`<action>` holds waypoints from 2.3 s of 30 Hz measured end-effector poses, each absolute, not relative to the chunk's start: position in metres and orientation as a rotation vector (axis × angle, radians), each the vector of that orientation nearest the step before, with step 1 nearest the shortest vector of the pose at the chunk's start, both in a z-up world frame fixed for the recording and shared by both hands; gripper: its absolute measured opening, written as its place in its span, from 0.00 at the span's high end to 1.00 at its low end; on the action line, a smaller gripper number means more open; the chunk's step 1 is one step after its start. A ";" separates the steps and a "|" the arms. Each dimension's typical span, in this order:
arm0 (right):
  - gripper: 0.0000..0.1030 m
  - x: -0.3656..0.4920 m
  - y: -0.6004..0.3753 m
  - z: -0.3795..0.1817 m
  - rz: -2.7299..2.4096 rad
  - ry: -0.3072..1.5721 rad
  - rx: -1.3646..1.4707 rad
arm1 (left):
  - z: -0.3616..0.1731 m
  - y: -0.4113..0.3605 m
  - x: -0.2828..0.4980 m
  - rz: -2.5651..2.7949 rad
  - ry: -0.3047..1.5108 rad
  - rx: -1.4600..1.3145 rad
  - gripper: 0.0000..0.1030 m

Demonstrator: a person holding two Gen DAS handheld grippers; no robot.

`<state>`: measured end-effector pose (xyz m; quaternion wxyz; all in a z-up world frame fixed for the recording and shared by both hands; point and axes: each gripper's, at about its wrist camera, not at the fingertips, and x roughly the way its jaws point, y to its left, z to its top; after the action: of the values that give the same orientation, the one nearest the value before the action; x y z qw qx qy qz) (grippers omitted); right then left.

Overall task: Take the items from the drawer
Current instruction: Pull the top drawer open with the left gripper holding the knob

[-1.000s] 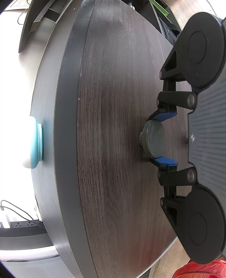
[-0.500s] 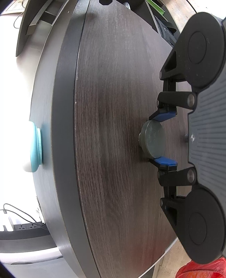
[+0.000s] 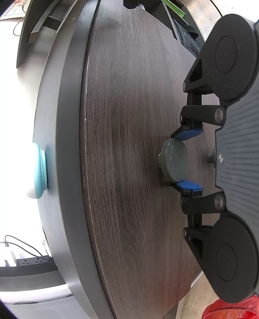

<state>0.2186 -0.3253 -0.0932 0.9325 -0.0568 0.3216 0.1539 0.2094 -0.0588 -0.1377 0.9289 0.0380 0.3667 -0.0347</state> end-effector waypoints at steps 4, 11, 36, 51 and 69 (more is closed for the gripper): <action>0.07 0.217 -0.320 -0.093 0.317 0.665 -0.124 | -0.137 -0.059 0.204 -0.075 0.749 0.084 0.60; 0.07 0.197 -0.316 -0.095 0.311 0.673 -0.149 | -0.137 -0.057 0.186 -0.083 0.756 0.088 0.60; 0.05 0.077 -0.306 -0.092 0.285 0.737 -0.174 | -0.133 -0.055 0.072 -0.117 0.787 0.107 0.60; 0.07 0.057 -0.305 -0.091 0.285 0.737 -0.216 | -0.136 -0.045 0.042 -0.145 0.735 0.140 0.55; 0.06 0.074 -0.300 -0.087 0.274 0.729 -0.239 | -0.128 -0.048 0.053 -0.148 0.730 0.091 0.58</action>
<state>0.0739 -0.3002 -0.0873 0.9183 -0.1161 0.3543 0.1332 0.0532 -0.0481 -0.1284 0.9305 0.0444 0.3563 -0.0725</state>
